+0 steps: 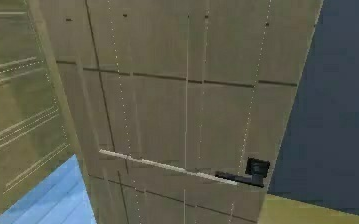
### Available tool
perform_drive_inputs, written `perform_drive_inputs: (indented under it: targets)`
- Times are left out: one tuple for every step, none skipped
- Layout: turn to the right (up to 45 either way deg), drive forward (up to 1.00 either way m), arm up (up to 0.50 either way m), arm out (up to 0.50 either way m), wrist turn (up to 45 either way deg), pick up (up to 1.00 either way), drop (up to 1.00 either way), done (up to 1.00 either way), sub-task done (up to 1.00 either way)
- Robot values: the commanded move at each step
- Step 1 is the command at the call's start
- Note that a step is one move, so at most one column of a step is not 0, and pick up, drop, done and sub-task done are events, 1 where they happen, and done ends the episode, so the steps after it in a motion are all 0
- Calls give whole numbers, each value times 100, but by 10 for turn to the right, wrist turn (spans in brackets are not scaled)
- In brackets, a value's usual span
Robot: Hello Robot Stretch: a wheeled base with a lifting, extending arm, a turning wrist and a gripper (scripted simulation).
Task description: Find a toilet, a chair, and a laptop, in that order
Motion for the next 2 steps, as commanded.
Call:
perform_drive_inputs:
  targets:
    - [-420, 0, 0, 0, 0, 0, 0, 0, 0]
    - [0, 65, 0, 0, 0, 0, 0, 0, 0]
